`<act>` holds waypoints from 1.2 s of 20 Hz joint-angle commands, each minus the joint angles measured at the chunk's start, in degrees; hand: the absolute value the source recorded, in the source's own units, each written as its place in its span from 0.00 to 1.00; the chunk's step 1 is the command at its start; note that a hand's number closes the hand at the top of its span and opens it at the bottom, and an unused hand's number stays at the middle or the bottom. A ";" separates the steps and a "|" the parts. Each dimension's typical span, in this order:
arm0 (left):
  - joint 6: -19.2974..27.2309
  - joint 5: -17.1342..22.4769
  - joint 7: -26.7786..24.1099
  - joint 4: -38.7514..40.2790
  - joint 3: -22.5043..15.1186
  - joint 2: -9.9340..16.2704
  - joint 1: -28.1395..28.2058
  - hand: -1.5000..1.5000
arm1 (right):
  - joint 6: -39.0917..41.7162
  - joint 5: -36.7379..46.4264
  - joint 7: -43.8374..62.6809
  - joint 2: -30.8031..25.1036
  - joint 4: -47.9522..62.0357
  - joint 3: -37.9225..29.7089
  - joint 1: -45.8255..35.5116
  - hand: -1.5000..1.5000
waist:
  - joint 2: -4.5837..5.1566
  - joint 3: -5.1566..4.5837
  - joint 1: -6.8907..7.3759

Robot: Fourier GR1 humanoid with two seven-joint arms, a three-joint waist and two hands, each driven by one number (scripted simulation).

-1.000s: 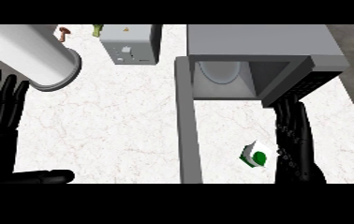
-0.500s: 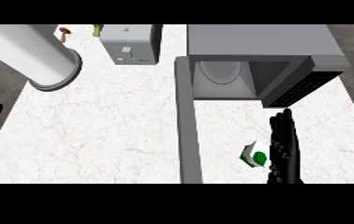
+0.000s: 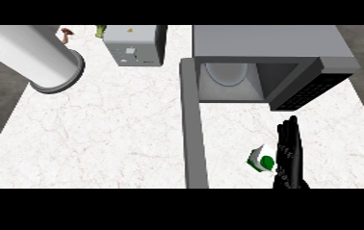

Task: Pick up the milk, place it into the microwave and close the microwave

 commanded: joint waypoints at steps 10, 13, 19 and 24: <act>-7.52 11.32 1.22 -2.35 10.83 1.18 5.85 0.00 | -4.42 -22.37 -19.07 -5.71 9.47 -9.64 5.84 0.00 | 0.03 0.04 0.09; -7.14 8.95 1.91 -1.26 9.69 0.31 3.56 0.00 | -4.26 -26.92 -25.75 -4.69 13.80 -11.23 7.60 0.00 | 0.09 0.03 -0.20; -8.25 9.36 2.27 1.09 10.69 0.83 2.13 0.00 | 1.74 -39.16 -44.77 -1.59 27.70 -18.31 8.49 0.00 | 0.10 0.08 -0.40; -10.95 10.62 1.66 -2.55 12.99 -2.07 5.77 0.00 | 4.86 -40.62 -48.20 0.08 32.41 -19.41 7.97 0.00 | 0.08 0.02 0.03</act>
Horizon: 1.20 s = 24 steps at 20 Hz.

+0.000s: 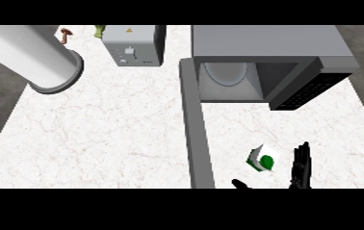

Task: Pick up the milk, place it into the microwave and close the microwave

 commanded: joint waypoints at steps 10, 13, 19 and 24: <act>-4.81 7.47 3.24 -1.80 5.85 0.04 1.80 0.00 | 9.13 -6.73 -14.21 2.01 21.85 -10.04 -7.39 0.00 | 0.02 -0.02 0.38; -4.42 3.76 2.29 0.11 4.83 -1.29 -1.14 0.00 | 11.64 -7.84 -17.64 1.29 26.91 -13.10 -9.35 0.00 | 0.06 -0.02 0.18; -8.43 1.03 -0.11 0.74 4.61 -4.94 0.26 0.00 | 13.26 -8.75 -27.13 4.06 41.68 -18.27 -15.91 0.00 | 0.09 0.00 0.33; -3.36 7.33 7.45 0.39 7.50 1.44 -3.28 0.00 | 19.34 -9.95 -31.84 1.88 48.75 -21.54 -19.23 1.00 | 0.12 0.02 0.24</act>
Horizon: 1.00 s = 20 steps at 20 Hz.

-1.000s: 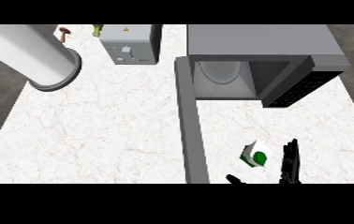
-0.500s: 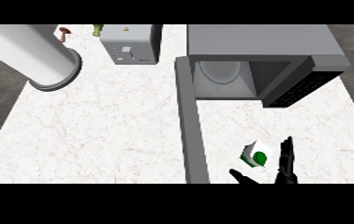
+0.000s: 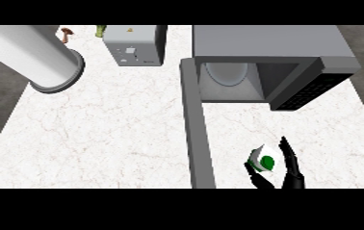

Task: Pick up the milk, place it into the microwave and close the microwave

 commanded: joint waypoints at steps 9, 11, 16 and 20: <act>3.34 2.52 5.34 -6.96 0.10 -0.98 -0.58 0.00 | -0.14 2.87 -11.93 1.96 5.19 -1.85 -4.69 1.00 | -0.05 0.01 -0.17; -1.00 3.66 2.28 -1.11 2.81 0.39 -0.62 0.00 | 1.87 3.13 -8.28 0.53 4.94 -1.69 -7.54 1.00 | -0.04 -0.02 0.01; -1.90 2.37 0.50 0.98 2.27 0.53 -1.80 0.00 | 11.94 5.23 -4.95 -5.73 8.30 1.67 -14.86 1.00 | 0.13 0.03 0.65; -2.18 2.33 1.22 -1.85 1.11 -1.44 0.18 0.00 | 23.50 5.03 -0.63 -11.39 7.82 4.27 -20.68 1.00 | 0.03 0.03 1.22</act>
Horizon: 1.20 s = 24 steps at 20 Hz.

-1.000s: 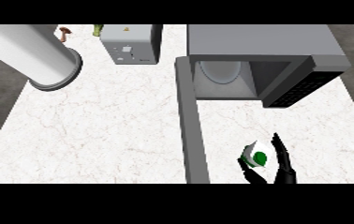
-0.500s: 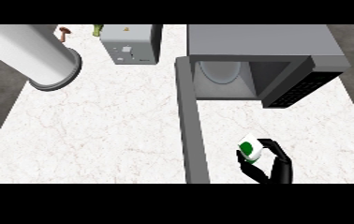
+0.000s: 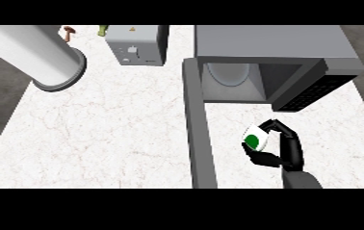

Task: Pick up the milk, place it into the microwave and close the microwave

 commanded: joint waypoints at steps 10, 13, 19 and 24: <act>-3.90 4.76 -0.47 -1.61 5.31 -0.96 5.38 0.00 | 10.80 2.32 4.49 -0.26 -5.97 4.36 -5.47 1.00 | -0.24 -0.05 -0.28; -3.23 1.99 -0.19 0.67 4.06 -1.08 1.51 0.00 | 11.27 1.93 14.11 -1.40 -13.50 3.94 -5.93 1.00 | -0.19 -0.05 -0.77; -4.71 4.80 -0.98 5.37 7.10 1.92 0.33 0.00 | 8.18 3.01 20.49 0.23 -11.71 1.42 -14.49 1.00 | -0.09 -0.04 -0.39; -5.55 1.48 -1.18 6.44 5.54 0.34 -0.84 0.00 | -0.32 8.69 26.27 3.92 -9.92 2.73 -21.23 1.00 | -0.01 -0.06 -0.31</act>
